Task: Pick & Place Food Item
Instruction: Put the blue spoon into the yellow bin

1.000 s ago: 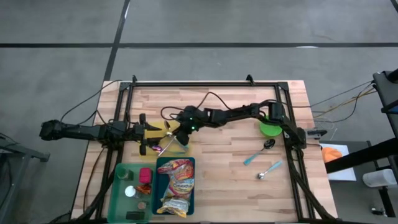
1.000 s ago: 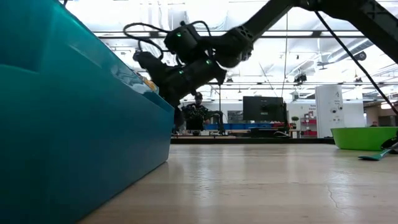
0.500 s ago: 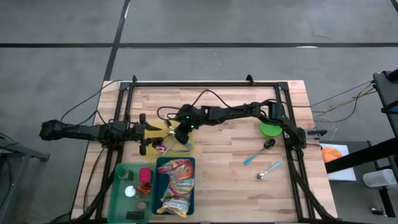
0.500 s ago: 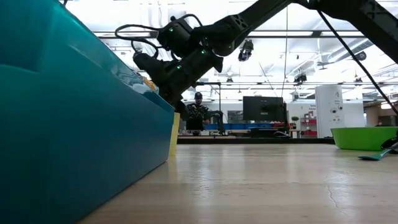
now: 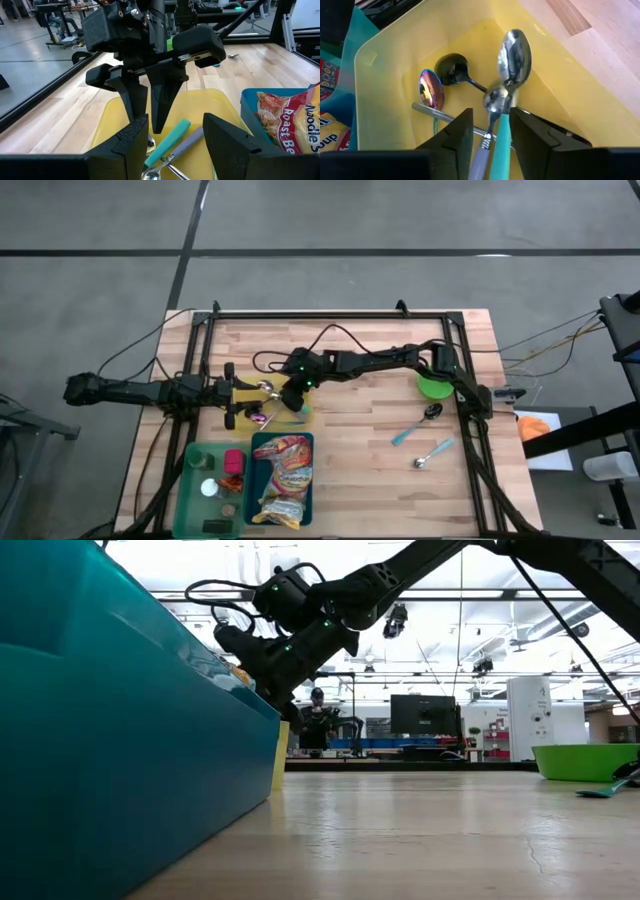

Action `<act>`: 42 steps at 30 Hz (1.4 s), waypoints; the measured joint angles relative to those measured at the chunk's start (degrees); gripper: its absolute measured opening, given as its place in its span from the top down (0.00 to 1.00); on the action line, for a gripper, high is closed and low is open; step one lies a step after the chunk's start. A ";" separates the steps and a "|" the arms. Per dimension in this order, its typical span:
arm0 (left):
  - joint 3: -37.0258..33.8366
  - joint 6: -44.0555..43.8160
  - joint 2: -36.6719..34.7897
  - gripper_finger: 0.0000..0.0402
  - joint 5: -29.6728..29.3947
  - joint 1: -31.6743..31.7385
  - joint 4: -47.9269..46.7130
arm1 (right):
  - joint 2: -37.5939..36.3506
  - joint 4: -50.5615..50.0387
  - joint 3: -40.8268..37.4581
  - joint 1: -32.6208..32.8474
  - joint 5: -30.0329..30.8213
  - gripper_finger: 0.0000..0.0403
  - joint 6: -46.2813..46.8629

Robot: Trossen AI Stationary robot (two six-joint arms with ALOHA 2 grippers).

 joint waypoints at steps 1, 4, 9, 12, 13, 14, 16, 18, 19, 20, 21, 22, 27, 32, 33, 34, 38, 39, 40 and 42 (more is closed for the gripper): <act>0.00 0.00 0.00 0.53 0.01 -0.01 0.01 | 0.00 0.00 -0.02 0.00 -0.02 0.67 0.00; 0.00 0.01 0.00 0.53 0.01 0.00 0.00 | 0.00 0.20 -0.02 0.03 -0.04 0.63 -0.12; 0.00 0.00 0.00 0.53 0.01 -0.01 0.00 | 0.00 2.83 -0.04 0.23 -0.08 0.62 -0.40; 0.00 0.00 0.00 0.53 0.00 -0.02 0.01 | -0.40 4.17 -0.07 0.44 -0.02 0.62 -0.48; 0.00 -0.01 0.00 0.53 0.01 -0.01 0.01 | -0.61 4.79 -0.07 0.48 0.15 0.62 -0.52; 0.00 -0.01 0.00 0.53 0.01 -0.02 0.00 | -0.95 4.70 -0.07 0.48 0.47 0.62 -0.62; 0.00 0.01 0.00 0.53 0.01 -0.02 0.01 | -1.82 4.02 -0.07 0.50 1.86 0.62 -0.64; 0.00 0.00 0.00 0.53 0.01 0.00 -0.01 | -3.17 2.07 -0.07 0.48 3.10 0.62 -0.66; 0.00 -0.01 0.00 0.53 0.00 -0.02 0.00 | -3.92 0.98 -0.07 0.44 3.75 0.62 -0.77; 0.00 0.00 0.00 0.53 0.00 -0.02 0.01 | -4.85 -0.16 -0.07 0.39 4.66 0.62 -1.11; 0.00 0.00 0.00 0.53 0.01 -0.01 -0.01 | -5.67 -1.91 -0.07 0.39 5.62 0.62 -1.82; 0.00 0.01 0.00 0.53 0.00 -0.01 0.00 | -6.49 -3.26 -0.07 0.42 6.64 0.62 -2.70; 0.00 0.01 0.00 0.53 -0.01 0.00 -0.01 | -10.07 -10.28 -0.09 0.84 11.88 0.62 -3.53; 0.00 0.00 0.00 0.53 0.00 -0.02 -0.01 | -14.11 -16.71 -0.61 0.97 13.32 0.62 -3.39; 0.00 0.01 0.00 0.53 -0.01 0.00 0.01 | -14.95 -17.78 -0.82 1.17 14.34 0.62 -3.20; 0.00 0.01 0.00 0.53 0.01 -0.02 -0.01 | -15.87 -18.62 -1.11 1.36 15.54 0.62 -2.70; 0.00 0.01 0.00 0.53 -0.01 -0.02 0.00 | -19.87 -20.67 -4.20 3.06 20.87 0.62 0.43; 0.00 0.00 0.00 0.53 -0.01 -0.02 0.00 | -21.18 -21.00 -5.20 3.58 22.03 0.62 1.09; 0.00 0.01 0.00 0.53 0.00 -0.02 -0.01 | -22.29 -21.81 -6.23 4.10 23.32 0.62 1.80; 0.00 0.00 0.00 0.53 -0.01 -0.02 0.01 | -24.92 -23.20 -8.52 5.31 25.97 0.62 4.00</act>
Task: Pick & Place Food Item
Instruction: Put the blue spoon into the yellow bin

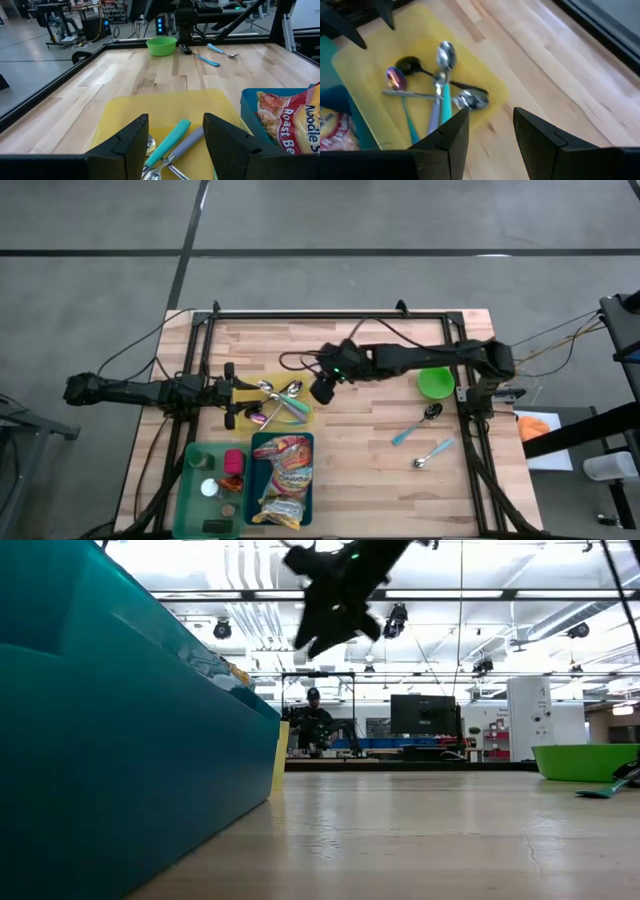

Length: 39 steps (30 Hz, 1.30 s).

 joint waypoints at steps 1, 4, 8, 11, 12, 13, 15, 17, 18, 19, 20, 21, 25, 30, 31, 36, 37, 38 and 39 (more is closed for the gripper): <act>0.00 0.01 0.00 0.53 0.01 0.00 -0.01 | -1.15 -0.49 -1.21 0.66 1.43 0.62 0.90; 0.00 0.01 0.00 0.53 0.00 0.00 -0.01 | -5.25 -1.34 -5.72 2.76 5.02 0.62 4.31; 0.00 0.00 0.00 0.53 0.02 0.00 -0.01 | -11.26 -1.27 -12.70 5.69 7.37 0.62 9.76; 0.00 0.01 0.00 0.53 0.02 0.00 -0.02 | -15.90 -1.25 -18.31 7.90 8.06 0.62 13.71; 0.00 0.01 0.00 0.53 0.01 0.00 -0.02 | -17.40 -1.24 -20.09 8.74 8.10 0.62 13.92; 0.00 0.01 0.00 0.53 0.00 0.00 0.00 | -18.96 -1.23 -21.86 9.63 8.16 0.62 13.88; 0.00 0.01 0.00 0.53 0.01 0.00 -0.02 | -22.15 -1.31 -25.31 11.68 8.14 0.62 13.71; 0.00 0.01 0.00 0.53 0.02 0.00 0.00 | -25.30 -1.16 -28.35 13.79 8.08 0.62 13.86; 0.00 0.00 0.00 0.53 0.00 0.00 -0.02 | -26.69 -1.31 -29.81 14.95 8.05 0.62 14.49; 0.00 -0.01 -0.01 0.53 0.00 0.00 -0.01 | -28.03 -1.37 -31.05 16.00 8.02 0.62 15.81; 0.00 0.00 0.00 0.53 0.01 0.00 -0.02 | -29.37 -1.50 -32.19 17.04 8.01 0.62 17.45; 0.00 0.01 0.00 0.53 0.00 0.00 -0.02 | -30.60 -2.04 -33.27 18.09 8.04 0.62 19.36; 0.00 -0.01 0.00 0.53 0.01 0.00 -0.01 | -34.44 -5.73 -36.49 21.70 8.02 0.62 30.26; 0.00 0.01 0.00 0.53 0.00 0.00 -0.02 | -35.89 -7.72 -40.11 24.69 8.00 0.62 45.99; 0.00 0.01 0.00 0.53 0.00 0.00 -0.01 | -35.89 -8.57 -40.33 25.18 7.84 0.62 48.96; 0.00 0.01 0.00 0.53 0.00 0.02 0.00 | -35.40 -17.41 -40.43 26.58 4.04 0.62 64.20; 0.00 0.01 0.00 0.53 0.02 0.00 -0.02 | -35.40 -19.77 -40.31 26.79 3.64 0.62 67.71; 0.00 0.01 0.00 0.53 0.00 0.00 0.00 | -35.40 -21.37 -40.09 27.09 3.60 0.62 71.39; 0.00 0.01 0.00 0.53 0.02 0.01 -0.02 | -35.41 -22.69 -39.86 27.46 3.58 0.62 75.17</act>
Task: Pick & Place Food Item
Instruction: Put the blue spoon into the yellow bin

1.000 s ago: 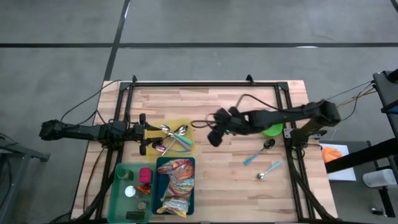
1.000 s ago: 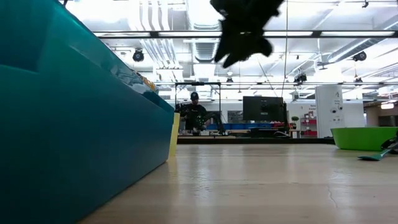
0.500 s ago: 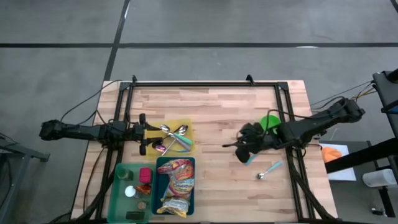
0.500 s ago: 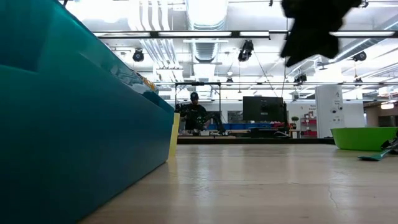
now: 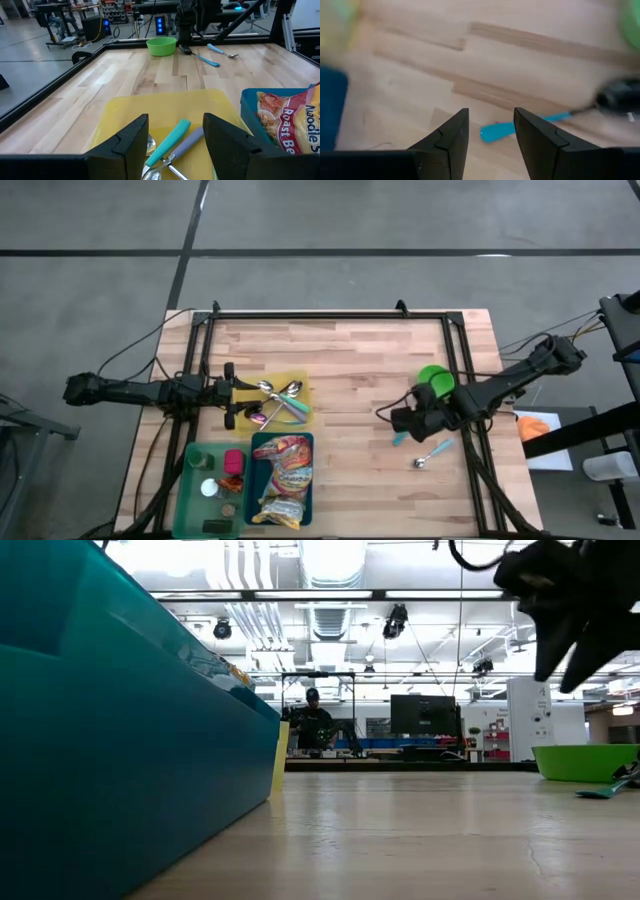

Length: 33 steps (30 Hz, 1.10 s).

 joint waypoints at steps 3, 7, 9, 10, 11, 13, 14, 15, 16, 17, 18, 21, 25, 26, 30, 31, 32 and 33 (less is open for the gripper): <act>0.00 -0.01 0.00 0.53 -0.02 0.02 0.01 | 0.04 -3.66 0.11 1.12 -0.08 0.62 10.30; 0.00 -0.02 0.00 0.53 -0.02 0.02 0.00 | 0.16 -5.84 -0.06 2.14 -0.16 0.62 21.07; 0.00 -0.02 0.00 0.53 -0.02 0.02 0.00 | 0.16 -7.29 -0.25 2.14 0.15 0.62 25.27; 0.00 -0.01 0.00 0.53 -0.01 0.00 0.01 | 0.16 -8.08 -0.52 2.12 0.95 0.62 27.17; 0.00 -0.01 0.00 0.53 -0.01 0.00 0.01 | 0.53 -8.59 -0.92 2.10 2.37 0.62 29.22; 0.00 -0.01 0.00 0.53 0.00 0.01 0.02 | 2.05 -8.40 -1.46 2.09 4.21 0.62 34.03; 0.00 -0.02 0.00 0.53 -0.02 0.00 0.01 | 3.24 -8.34 -1.59 2.07 4.35 0.62 35.98; 0.00 0.00 0.00 0.53 -0.02 0.01 0.02 | 4.50 -8.30 -1.60 1.81 3.95 0.62 37.30; 0.00 -0.01 0.00 0.53 -0.01 0.01 0.01 | 5.86 -8.21 -1.53 1.39 2.68 0.62 37.75; 0.00 0.00 0.00 0.53 0.00 0.00 0.02 | 7.35 -8.21 -1.30 1.05 0.73 0.62 38.25; 0.00 -0.02 0.00 0.53 -0.02 0.01 0.00 | 8.79 -8.25 -1.01 0.62 -0.97 0.62 38.81; 0.00 -0.01 -0.01 0.53 -0.02 0.00 0.02 | 12.65 -8.74 0.05 -0.85 -3.13 0.62 39.46; 0.00 -0.01 0.00 0.53 -0.02 -0.01 0.01 | 15.78 -8.26 0.92 -2.32 -4.03 0.62 39.53; 0.00 0.00 0.00 0.53 -0.02 0.02 0.00 | 16.55 -8.29 1.06 -2.39 -4.52 0.62 39.65; 0.00 0.00 0.00 0.53 -0.02 0.00 0.02 | 18.93 -8.11 1.76 -2.28 -7.20 0.62 40.55; 0.00 0.00 0.00 0.53 0.00 0.02 0.00 | 19.39 -8.04 1.89 -2.30 -7.75 0.62 40.60; 0.00 0.00 0.00 0.53 -0.02 0.00 0.02 | 19.93 -8.10 2.04 -2.32 -8.08 0.62 40.71; 0.00 -0.01 0.00 0.53 -0.01 0.00 0.02 | 20.47 -8.14 2.17 -2.33 -8.48 0.62 40.86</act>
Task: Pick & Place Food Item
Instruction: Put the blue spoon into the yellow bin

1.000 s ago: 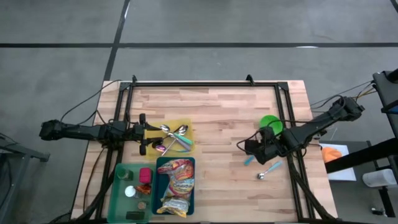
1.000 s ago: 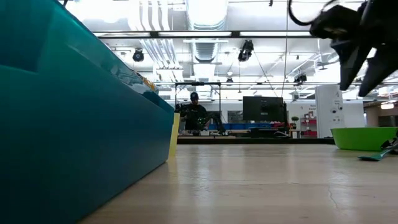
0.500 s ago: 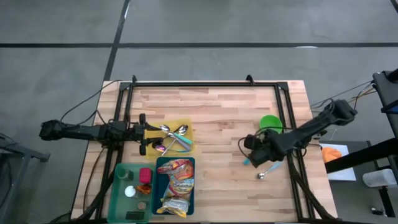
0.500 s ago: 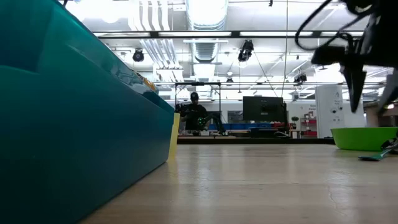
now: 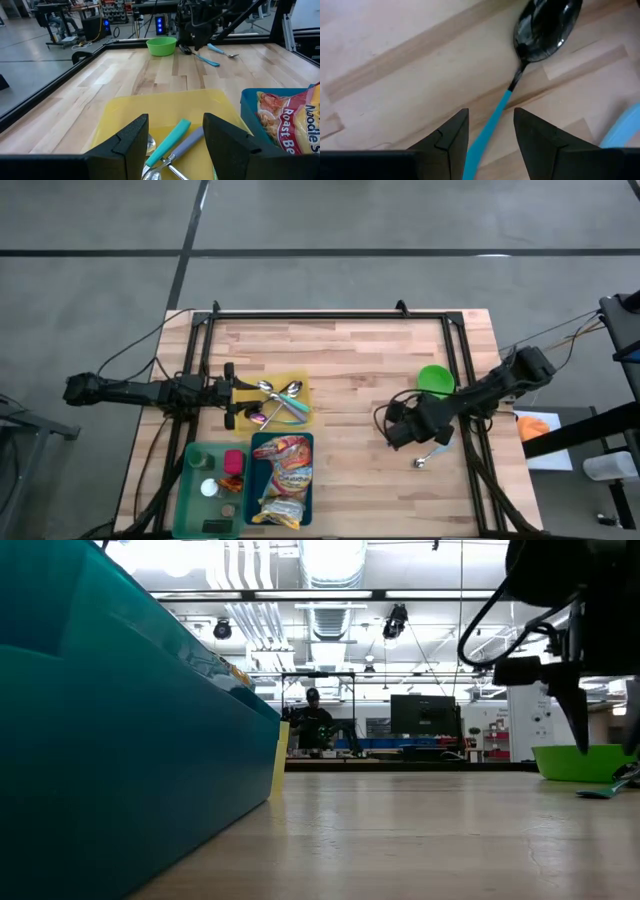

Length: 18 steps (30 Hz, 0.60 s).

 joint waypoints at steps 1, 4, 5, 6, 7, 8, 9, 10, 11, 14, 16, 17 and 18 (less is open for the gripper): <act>0.00 -0.01 0.00 0.53 -0.01 0.00 0.00 | 0.61 0.00 0.20 -0.02 -0.11 0.62 0.07; 0.00 -0.01 0.00 0.53 -0.01 0.00 -0.01 | 2.66 -0.02 0.33 0.05 -0.47 0.62 0.10; 0.00 -0.01 0.00 0.53 -0.01 0.02 0.00 | 3.41 0.06 0.33 0.03 -1.01 0.62 0.11; 0.00 -0.01 0.00 0.53 -0.01 0.00 -0.02 | 4.19 0.21 0.33 0.03 -1.82 0.62 0.13; 0.00 -0.01 0.00 0.53 -0.01 0.02 0.00 | 4.91 0.28 0.35 0.03 -2.68 0.62 0.15; 0.00 -0.01 0.00 0.53 -0.01 0.01 -0.02 | 5.53 0.27 0.44 0.01 -3.32 0.62 0.20; 0.00 0.01 0.00 0.53 -0.01 0.00 -0.01 | 6.15 0.31 0.63 0.03 -3.67 0.62 0.29; 0.00 -0.01 0.00 0.53 0.01 0.02 -0.02 | 6.76 0.33 0.91 0.03 -4.07 0.62 0.33; 0.00 -0.01 0.00 0.53 -0.01 0.01 -0.02 | 7.33 0.34 1.07 0.05 -4.25 0.62 0.42; 0.00 0.00 0.00 0.53 0.01 0.02 -0.01 | 9.18 0.28 1.06 0.11 -3.04 0.62 0.51; 0.00 -0.01 0.00 0.53 -0.01 0.02 -0.02 | 10.15 0.31 0.87 0.11 -1.69 0.62 0.51; 0.00 0.00 0.00 0.53 0.00 0.00 -0.01 | 10.65 0.29 0.85 0.11 -1.19 0.62 0.50; 0.00 -0.01 0.00 0.53 -0.01 0.00 0.00 | 11.03 0.37 0.81 0.11 -0.55 0.62 0.51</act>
